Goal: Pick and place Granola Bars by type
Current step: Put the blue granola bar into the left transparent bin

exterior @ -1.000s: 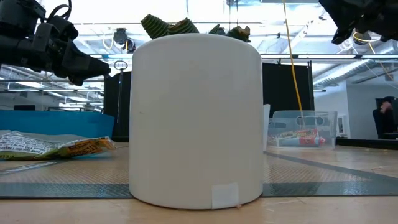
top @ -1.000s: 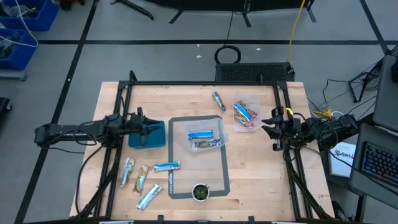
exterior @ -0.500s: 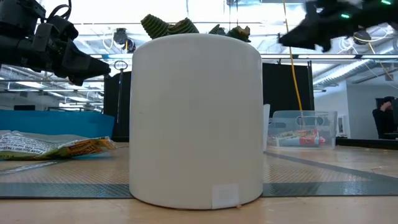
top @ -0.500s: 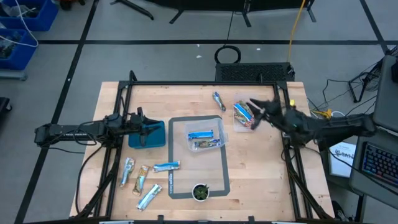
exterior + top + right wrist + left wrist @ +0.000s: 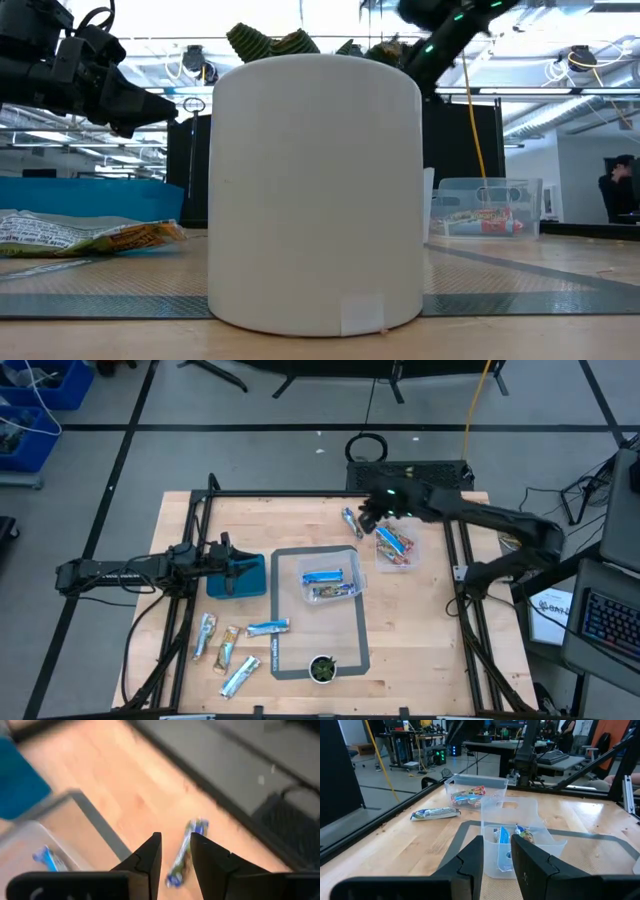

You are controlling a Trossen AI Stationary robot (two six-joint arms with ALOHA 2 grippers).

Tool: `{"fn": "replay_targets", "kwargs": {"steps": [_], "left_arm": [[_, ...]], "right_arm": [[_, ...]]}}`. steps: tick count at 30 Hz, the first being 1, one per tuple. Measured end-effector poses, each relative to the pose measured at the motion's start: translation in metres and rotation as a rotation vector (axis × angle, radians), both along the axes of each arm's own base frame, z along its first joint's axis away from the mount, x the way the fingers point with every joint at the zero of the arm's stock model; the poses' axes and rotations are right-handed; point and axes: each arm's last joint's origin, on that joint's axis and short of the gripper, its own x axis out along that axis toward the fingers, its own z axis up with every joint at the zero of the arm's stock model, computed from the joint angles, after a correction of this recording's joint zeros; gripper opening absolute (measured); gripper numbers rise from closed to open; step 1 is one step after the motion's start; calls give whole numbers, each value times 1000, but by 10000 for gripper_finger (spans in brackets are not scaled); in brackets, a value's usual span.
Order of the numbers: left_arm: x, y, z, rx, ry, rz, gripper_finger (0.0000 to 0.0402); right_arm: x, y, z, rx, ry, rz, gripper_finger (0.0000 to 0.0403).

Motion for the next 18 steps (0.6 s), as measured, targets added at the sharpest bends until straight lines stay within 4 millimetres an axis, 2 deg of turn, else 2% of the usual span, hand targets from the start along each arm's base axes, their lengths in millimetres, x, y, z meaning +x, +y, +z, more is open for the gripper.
{"fn": "replay_targets", "kwargs": {"steps": [7,12,18], "left_arm": [[0,0,0,0,0,0,104],[0,0,0,0,0,0,104],[0,0,0,0,0,0,104]], "right_arm": [[39,-33,-26,133,313,25,96],[52,-50,-45,200,437,19,96],[57,-65,-75,255,502,20,111]]}}
